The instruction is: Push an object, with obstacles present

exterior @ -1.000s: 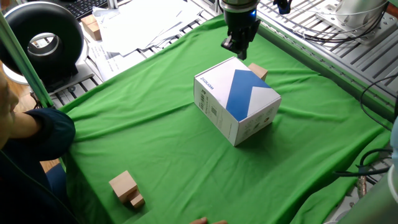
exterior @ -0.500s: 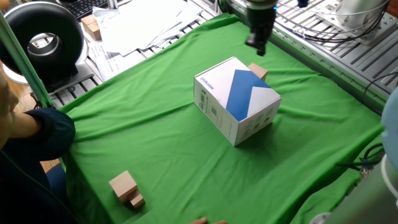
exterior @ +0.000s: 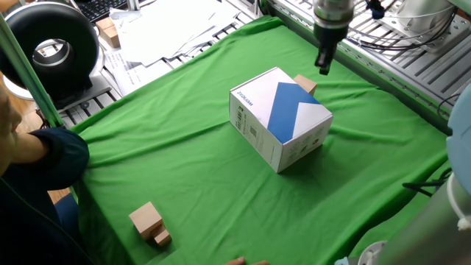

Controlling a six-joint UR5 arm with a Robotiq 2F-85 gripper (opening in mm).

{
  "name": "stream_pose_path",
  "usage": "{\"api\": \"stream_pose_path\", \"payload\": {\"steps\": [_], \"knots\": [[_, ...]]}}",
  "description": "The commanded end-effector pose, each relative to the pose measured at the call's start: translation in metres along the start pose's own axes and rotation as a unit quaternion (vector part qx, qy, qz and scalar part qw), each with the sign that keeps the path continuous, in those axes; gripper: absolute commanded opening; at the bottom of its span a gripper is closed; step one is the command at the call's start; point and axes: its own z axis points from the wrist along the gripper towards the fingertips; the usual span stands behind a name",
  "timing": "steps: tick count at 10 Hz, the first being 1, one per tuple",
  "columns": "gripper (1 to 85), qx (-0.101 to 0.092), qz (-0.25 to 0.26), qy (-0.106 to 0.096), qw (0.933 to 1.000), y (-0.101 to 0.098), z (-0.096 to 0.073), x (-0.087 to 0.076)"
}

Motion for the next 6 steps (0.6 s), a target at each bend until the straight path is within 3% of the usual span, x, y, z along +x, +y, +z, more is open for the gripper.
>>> {"api": "stream_pose_path", "payload": {"steps": [1,6], "knots": [[17.7,-0.02,-0.025,-0.026,0.9991,0.007,0.02,-0.003],[41.3,-0.058,-0.036,-0.055,0.9962,0.028,0.033,-0.015]]}}
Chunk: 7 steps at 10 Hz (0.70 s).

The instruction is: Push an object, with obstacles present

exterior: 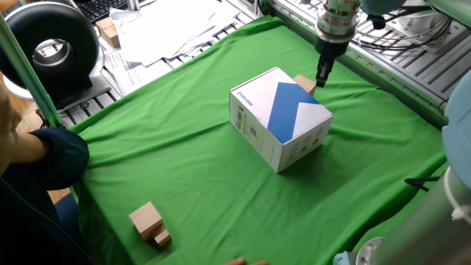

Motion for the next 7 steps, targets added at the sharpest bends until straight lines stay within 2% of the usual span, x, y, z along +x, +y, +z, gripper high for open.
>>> {"api": "stream_pose_path", "payload": {"steps": [1,3,7], "knots": [[46.7,-0.027,-0.007,-0.022,0.9994,0.0127,0.0072,-0.0092],[55.0,-0.031,-0.013,-0.032,0.9989,0.0152,0.0091,-0.0156],[56.0,-0.025,-0.007,-0.038,0.9989,0.0117,0.0088,-0.0189]]}}
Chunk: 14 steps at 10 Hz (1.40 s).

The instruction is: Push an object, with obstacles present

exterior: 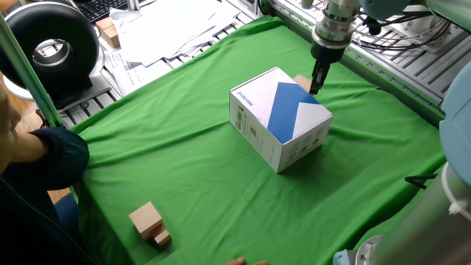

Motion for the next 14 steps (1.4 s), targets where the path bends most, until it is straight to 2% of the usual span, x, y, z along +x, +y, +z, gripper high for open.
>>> {"api": "stream_pose_path", "payload": {"steps": [1,2,3,4,6,9,10,11,12,14], "knots": [[56.0,0.002,0.006,-0.015,0.9999,-0.002,0.0,-0.008],[56.0,0.004,0.005,-0.016,0.9998,-0.003,-0.001,-0.008],[56.0,0.002,0.0,-0.005,1.0,-0.003,-0.004,0.001],[56.0,0.013,0.006,-0.002,0.9999,-0.008,-0.008,0.003],[56.0,0.005,0.062,-0.019,0.9979,-0.004,-0.008,-0.005],[56.0,-0.002,0.108,-0.015,0.994,0.0,-0.007,-0.004],[56.0,-0.005,0.112,-0.012,0.9936,0.001,-0.006,-0.004],[56.0,-0.016,0.116,-0.005,0.9931,0.008,-0.006,0.0],[56.0,-0.013,0.116,0.0,0.9931,0.007,-0.005,0.004],[56.0,-0.011,0.112,-0.008,0.9936,0.005,0.001,0.005]]}}
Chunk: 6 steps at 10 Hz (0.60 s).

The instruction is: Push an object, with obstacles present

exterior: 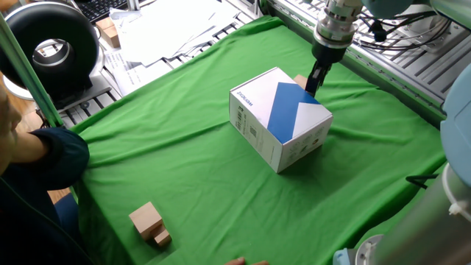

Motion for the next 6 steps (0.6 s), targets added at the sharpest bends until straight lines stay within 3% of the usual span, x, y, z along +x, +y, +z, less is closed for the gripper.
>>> {"api": "stream_pose_path", "payload": {"steps": [1,3,6], "knots": [[56.0,-0.005,0.005,-0.008,0.9999,0.001,0.006,0.0],[55.3,-0.005,-0.01,-0.013,0.9999,0.001,0.009,-0.003],[55.3,0.011,-0.038,-0.026,0.9989,-0.007,0.011,-0.015]]}}
